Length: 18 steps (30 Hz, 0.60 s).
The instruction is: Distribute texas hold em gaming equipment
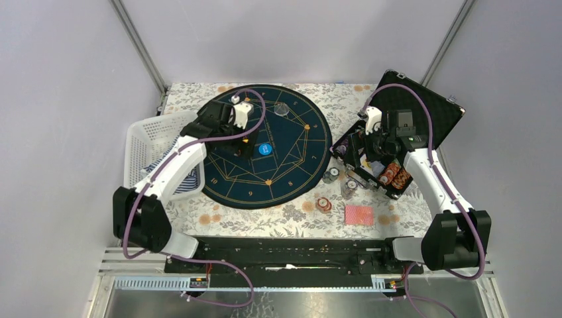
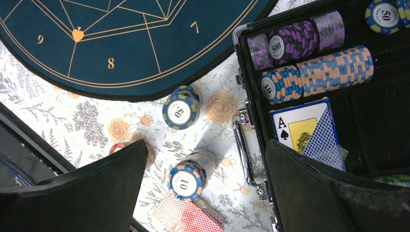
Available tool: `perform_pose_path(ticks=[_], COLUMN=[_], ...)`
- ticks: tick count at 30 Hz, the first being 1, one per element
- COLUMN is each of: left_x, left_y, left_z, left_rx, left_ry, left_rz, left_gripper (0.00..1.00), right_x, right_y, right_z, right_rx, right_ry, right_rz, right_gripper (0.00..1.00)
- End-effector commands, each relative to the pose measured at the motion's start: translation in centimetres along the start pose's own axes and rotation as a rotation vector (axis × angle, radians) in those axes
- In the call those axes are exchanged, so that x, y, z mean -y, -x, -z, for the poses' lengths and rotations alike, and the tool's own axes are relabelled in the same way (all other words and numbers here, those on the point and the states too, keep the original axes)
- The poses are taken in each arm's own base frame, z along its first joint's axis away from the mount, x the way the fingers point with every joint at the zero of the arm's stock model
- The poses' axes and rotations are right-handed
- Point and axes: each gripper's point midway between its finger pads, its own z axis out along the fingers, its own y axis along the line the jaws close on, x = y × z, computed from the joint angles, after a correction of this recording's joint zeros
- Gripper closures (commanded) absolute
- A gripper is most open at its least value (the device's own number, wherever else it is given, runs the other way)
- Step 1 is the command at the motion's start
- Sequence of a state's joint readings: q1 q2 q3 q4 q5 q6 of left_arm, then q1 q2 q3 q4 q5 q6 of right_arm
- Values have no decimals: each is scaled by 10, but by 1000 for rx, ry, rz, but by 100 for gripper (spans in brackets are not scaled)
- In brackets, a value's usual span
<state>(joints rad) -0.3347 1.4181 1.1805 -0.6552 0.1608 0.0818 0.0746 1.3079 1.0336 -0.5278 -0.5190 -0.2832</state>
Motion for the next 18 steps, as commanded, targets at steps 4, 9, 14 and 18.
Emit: perform_pose_path(ticks=[4, 9, 14, 18], left_x=[-22, -27, -23, -27], left_y=[104, 157, 189, 190], left_z=[-26, -81, -140, -194], left_rx=[155, 178, 204, 194], left_ry=[59, 28, -34, -21], left_rz=[-56, -64, -64, -52], left_gripper=[1, 1, 1, 1], right_x=[-4, 0, 3, 4], right_y=[7, 6, 2, -1], right_z=[5, 6, 4, 3], right_rx=[43, 42, 30, 21], right_ry=[23, 12, 10, 12], right_rz=[18, 11, 1, -5], right_gripper=[0, 0, 0, 0])
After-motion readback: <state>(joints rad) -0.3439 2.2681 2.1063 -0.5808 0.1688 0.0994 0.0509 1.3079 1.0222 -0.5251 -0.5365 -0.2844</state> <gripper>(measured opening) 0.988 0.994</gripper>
